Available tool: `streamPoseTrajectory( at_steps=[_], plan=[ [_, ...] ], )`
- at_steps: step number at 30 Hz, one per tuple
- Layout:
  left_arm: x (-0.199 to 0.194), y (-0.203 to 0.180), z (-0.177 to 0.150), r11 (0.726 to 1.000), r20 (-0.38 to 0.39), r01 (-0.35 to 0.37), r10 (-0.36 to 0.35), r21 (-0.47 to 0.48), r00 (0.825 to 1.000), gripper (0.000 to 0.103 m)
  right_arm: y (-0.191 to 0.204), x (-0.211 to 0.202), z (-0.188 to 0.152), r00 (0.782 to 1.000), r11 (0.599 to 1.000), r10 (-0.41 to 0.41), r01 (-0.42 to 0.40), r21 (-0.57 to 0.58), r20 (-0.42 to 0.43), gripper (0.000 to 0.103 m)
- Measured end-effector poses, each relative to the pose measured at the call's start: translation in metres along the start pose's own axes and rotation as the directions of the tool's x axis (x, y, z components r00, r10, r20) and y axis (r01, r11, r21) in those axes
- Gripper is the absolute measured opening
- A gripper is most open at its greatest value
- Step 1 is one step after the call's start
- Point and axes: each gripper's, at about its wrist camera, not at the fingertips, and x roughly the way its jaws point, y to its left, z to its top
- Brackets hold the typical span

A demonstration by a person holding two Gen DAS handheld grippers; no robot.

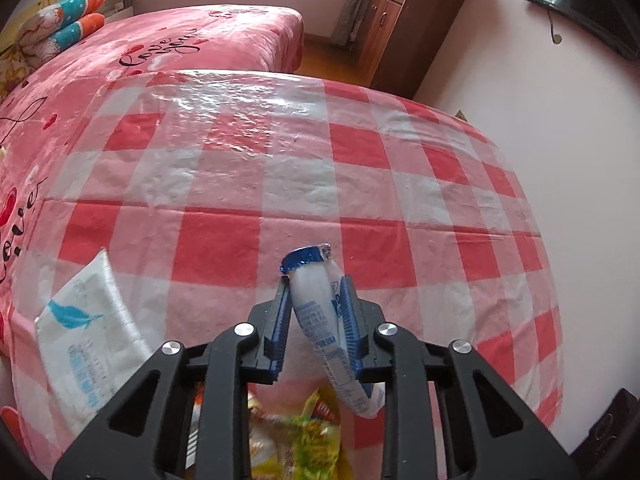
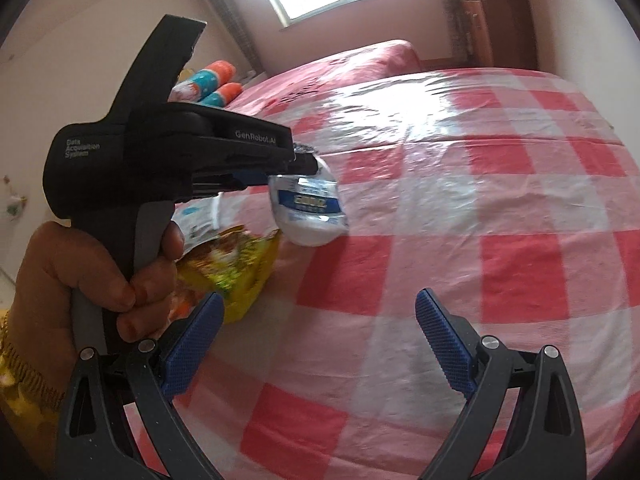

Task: Collect trash
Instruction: 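Lift the bottle with the left tool while the right tool approaches the yellow snack bag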

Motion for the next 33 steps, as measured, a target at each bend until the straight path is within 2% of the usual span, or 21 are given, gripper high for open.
streamPoseTrajectory(
  at_steps=[7,17,26,33],
  plan=[
    [-0.024,0.01,-0.013,0.998,0.022,0.056,-0.056,-0.017,0.998,0.024,0.017,0.005,-0.004,0.998,0.997,0.059,-0.06,-0.045,-0.021,0.095],
    [-0.076,0.037,-0.025,0.99,0.114,0.128,-0.121,-0.057,0.986,0.023,0.03,0.018,-0.002,0.993,0.993,0.105,-0.107,-0.053,-0.047,0.095],
    [-0.118,0.08,-0.046,0.982,0.18,0.154,-0.133,-0.109,0.975,0.023,0.057,0.029,0.005,0.994,0.989,0.086,-0.093,-0.116,-0.069,0.095],
    [-0.144,0.126,-0.064,0.974,0.223,0.146,-0.106,-0.171,0.969,0.023,0.083,0.039,0.02,0.992,0.977,0.098,-0.111,-0.18,-0.078,0.095]
  ],
)
